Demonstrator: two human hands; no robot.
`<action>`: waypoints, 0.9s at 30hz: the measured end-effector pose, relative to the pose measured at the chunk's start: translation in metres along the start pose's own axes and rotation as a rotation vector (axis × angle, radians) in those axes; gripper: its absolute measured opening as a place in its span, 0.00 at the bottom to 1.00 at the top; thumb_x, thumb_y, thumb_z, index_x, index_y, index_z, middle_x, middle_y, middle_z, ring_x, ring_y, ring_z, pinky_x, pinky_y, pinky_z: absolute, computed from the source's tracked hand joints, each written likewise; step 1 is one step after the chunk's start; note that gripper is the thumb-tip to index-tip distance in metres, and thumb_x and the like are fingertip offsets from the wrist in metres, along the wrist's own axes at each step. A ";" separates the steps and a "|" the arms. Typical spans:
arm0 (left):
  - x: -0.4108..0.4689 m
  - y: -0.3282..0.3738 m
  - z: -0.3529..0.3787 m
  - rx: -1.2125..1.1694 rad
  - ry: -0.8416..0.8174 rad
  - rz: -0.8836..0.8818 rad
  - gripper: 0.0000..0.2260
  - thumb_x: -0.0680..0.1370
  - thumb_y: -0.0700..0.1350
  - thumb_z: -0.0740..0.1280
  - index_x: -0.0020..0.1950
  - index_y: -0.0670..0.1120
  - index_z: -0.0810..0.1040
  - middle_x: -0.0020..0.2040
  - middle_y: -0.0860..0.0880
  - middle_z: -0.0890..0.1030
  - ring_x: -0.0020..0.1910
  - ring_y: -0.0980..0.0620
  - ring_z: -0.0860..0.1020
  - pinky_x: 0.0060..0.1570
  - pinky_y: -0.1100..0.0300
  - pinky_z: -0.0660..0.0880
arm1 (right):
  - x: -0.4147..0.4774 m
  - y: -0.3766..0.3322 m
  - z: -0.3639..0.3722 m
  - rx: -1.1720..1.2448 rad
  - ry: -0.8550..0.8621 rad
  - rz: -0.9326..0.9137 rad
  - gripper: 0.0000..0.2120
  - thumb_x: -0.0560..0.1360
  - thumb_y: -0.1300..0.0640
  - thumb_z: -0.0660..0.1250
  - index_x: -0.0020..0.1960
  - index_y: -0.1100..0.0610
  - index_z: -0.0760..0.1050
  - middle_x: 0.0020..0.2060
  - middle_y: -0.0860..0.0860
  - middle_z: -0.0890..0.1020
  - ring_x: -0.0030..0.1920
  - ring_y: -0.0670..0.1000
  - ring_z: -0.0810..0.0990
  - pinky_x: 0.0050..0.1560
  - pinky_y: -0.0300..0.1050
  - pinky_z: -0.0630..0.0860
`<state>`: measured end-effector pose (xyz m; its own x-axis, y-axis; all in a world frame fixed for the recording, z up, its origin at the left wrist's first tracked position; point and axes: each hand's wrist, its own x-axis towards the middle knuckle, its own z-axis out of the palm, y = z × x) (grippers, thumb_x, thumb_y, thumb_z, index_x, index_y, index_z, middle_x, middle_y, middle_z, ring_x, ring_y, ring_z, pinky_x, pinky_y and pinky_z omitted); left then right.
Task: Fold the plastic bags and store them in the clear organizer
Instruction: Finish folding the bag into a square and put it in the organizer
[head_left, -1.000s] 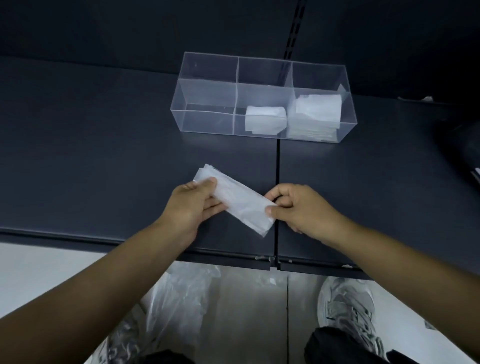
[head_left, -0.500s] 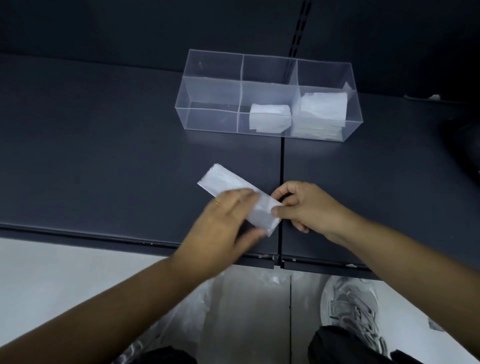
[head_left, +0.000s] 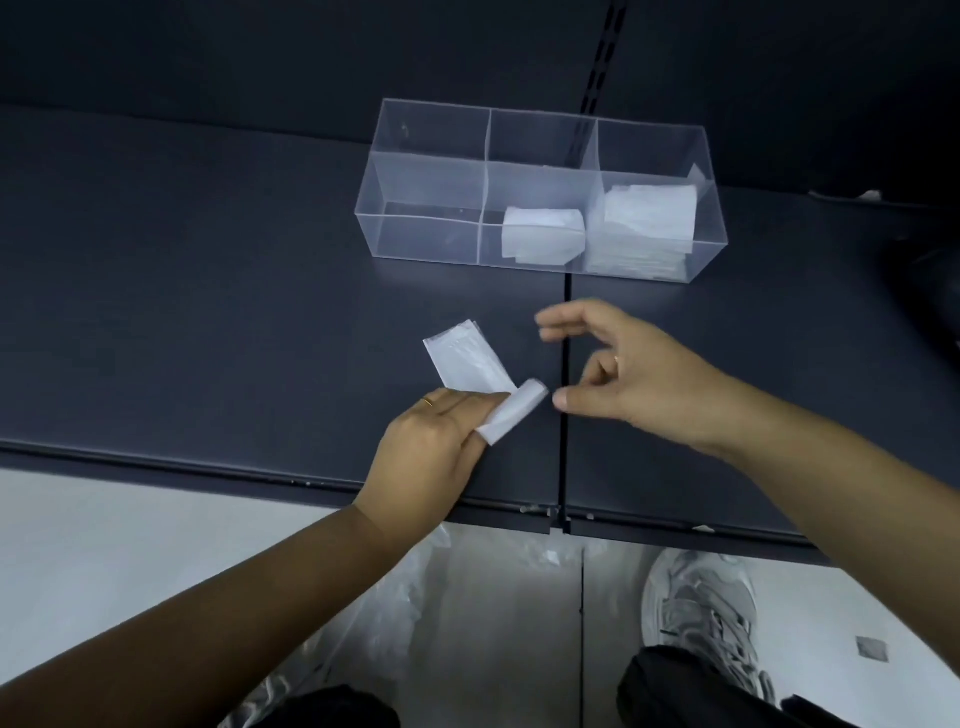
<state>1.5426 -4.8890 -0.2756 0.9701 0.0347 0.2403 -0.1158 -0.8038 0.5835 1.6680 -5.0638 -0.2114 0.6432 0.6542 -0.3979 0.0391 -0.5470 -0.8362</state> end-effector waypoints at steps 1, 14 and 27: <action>0.001 0.000 -0.003 -0.024 -0.008 -0.027 0.13 0.77 0.42 0.61 0.56 0.42 0.82 0.47 0.46 0.84 0.43 0.46 0.81 0.45 0.64 0.71 | 0.003 0.002 0.000 -0.047 -0.073 -0.049 0.30 0.71 0.62 0.73 0.66 0.39 0.68 0.47 0.45 0.81 0.34 0.44 0.76 0.39 0.38 0.76; 0.038 -0.024 -0.008 -0.830 0.083 -0.834 0.12 0.83 0.46 0.59 0.49 0.42 0.79 0.38 0.42 0.81 0.32 0.52 0.82 0.33 0.60 0.80 | 0.062 0.017 0.036 0.019 0.146 0.120 0.06 0.72 0.58 0.73 0.38 0.54 0.78 0.26 0.47 0.81 0.19 0.42 0.71 0.21 0.34 0.67; 0.018 -0.043 0.010 0.471 -0.262 -0.158 0.29 0.81 0.59 0.43 0.79 0.47 0.48 0.79 0.51 0.50 0.78 0.51 0.45 0.73 0.50 0.37 | 0.070 0.004 0.046 -0.185 0.204 0.156 0.05 0.72 0.57 0.70 0.38 0.51 0.79 0.26 0.46 0.80 0.26 0.42 0.77 0.34 0.38 0.73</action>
<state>1.5672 -4.8602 -0.3041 0.9954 0.0764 -0.0575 0.0853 -0.9813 0.1727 1.6780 -4.9968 -0.2600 0.7920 0.4467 -0.4162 0.0543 -0.7305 -0.6807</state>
